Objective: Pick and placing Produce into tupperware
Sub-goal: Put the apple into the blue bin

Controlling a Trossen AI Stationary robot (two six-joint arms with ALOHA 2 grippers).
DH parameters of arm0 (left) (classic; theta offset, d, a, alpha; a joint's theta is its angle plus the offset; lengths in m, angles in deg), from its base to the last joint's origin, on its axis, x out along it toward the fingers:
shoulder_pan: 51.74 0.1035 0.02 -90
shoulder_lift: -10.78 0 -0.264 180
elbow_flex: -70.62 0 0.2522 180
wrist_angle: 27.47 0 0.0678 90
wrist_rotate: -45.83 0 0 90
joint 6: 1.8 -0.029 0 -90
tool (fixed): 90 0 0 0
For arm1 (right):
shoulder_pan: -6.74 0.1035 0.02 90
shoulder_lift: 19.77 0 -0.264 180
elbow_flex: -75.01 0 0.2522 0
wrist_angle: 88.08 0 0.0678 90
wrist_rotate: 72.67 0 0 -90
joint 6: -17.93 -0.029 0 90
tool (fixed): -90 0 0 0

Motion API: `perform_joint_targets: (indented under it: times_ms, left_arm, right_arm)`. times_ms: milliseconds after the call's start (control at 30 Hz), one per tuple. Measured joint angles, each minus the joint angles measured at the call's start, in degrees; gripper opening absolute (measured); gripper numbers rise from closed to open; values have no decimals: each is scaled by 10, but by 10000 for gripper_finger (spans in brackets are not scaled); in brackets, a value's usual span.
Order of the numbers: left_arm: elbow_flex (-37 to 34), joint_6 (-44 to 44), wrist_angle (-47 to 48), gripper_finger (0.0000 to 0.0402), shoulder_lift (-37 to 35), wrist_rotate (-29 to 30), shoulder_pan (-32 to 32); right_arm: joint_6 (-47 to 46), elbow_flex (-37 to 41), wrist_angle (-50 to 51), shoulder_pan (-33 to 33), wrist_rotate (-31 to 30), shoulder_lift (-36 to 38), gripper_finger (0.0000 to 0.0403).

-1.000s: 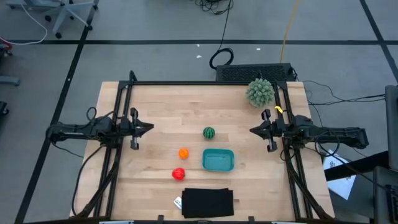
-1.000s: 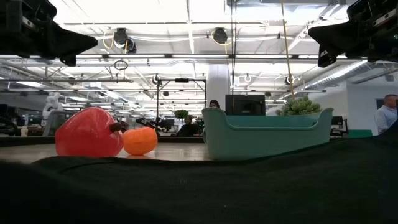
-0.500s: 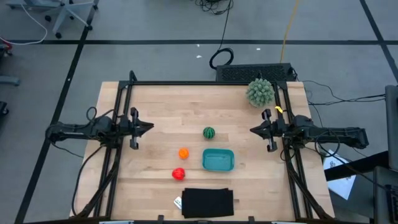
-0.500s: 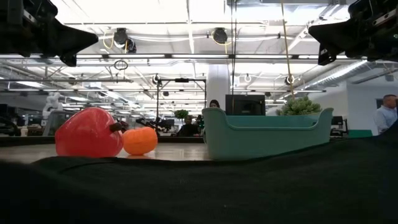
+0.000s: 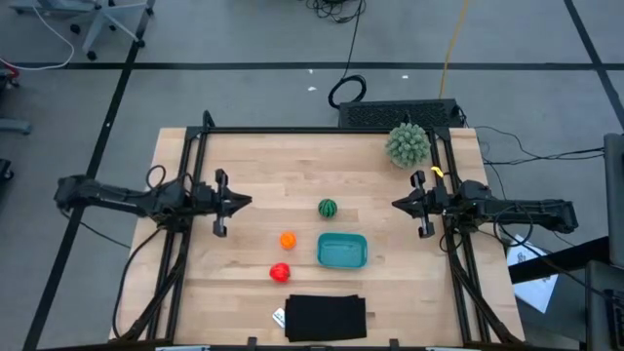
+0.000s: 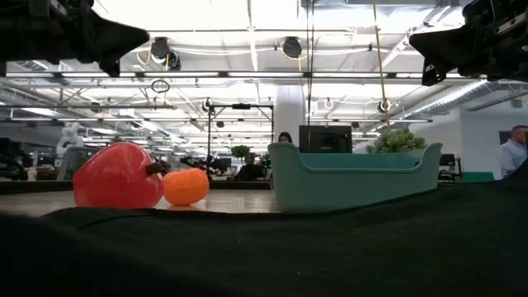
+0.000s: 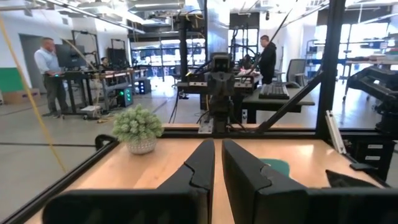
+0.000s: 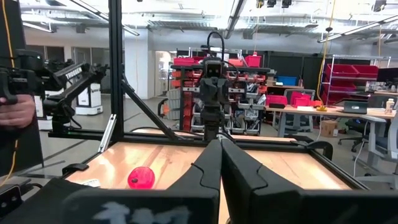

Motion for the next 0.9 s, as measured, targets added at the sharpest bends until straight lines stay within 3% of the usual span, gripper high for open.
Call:
perform_joint_targets:
  times_ms: [467,667,900]
  left_arm:
    - [176,-32,17,35,195,0,-68]
    - [202,-55,7,35,253,0,-95]
    - [203,-67,-75,35,318,2,-130]
  right_arm:
    - [0,0,0,0,0,0,0]
    - [0,0,1,0,0,0,0]
    - [0,0,11,0,0,0,0]
